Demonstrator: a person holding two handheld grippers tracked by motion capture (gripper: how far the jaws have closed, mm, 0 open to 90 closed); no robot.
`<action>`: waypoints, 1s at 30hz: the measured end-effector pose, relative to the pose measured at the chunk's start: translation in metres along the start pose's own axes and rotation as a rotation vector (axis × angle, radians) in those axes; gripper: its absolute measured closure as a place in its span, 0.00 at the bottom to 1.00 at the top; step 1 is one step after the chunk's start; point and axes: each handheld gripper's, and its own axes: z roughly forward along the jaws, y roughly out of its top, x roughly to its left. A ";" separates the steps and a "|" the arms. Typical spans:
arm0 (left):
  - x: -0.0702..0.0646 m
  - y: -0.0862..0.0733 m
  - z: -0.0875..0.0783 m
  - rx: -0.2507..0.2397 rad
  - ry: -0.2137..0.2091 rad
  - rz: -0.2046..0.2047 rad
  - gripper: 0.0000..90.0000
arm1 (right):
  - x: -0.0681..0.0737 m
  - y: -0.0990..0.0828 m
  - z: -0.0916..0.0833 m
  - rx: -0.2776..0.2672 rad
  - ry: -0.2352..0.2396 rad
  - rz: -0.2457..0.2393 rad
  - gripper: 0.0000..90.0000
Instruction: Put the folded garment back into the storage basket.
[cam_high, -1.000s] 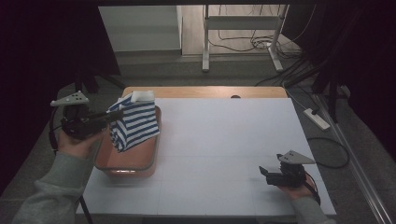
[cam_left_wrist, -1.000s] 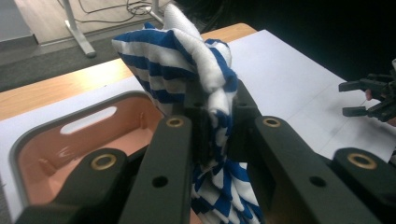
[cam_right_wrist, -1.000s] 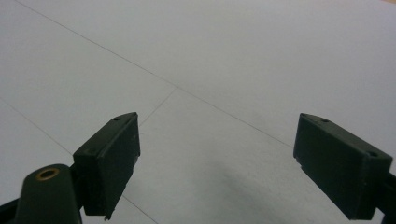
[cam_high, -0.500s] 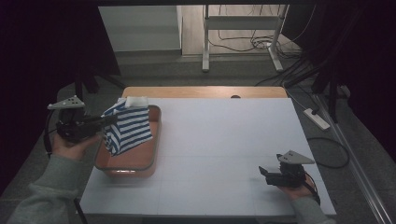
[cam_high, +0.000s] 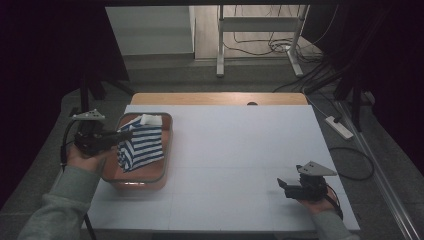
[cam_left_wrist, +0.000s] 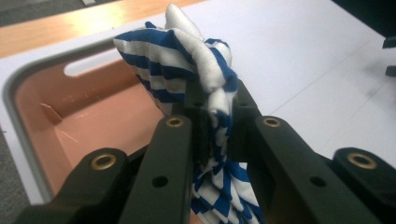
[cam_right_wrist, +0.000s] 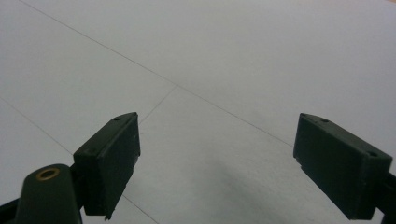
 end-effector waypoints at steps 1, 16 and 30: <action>0.000 0.000 0.003 0.007 -0.004 0.002 0.91 | 0.000 0.000 0.000 0.002 0.000 -0.002 0.17; 0.010 -0.002 0.052 0.144 0.006 0.001 0.91 | 0.000 -0.001 0.000 0.000 0.002 -0.001 0.17; 0.033 -0.014 0.086 0.295 0.110 -0.049 0.89 | 0.000 -0.001 0.000 0.008 0.005 -0.003 0.17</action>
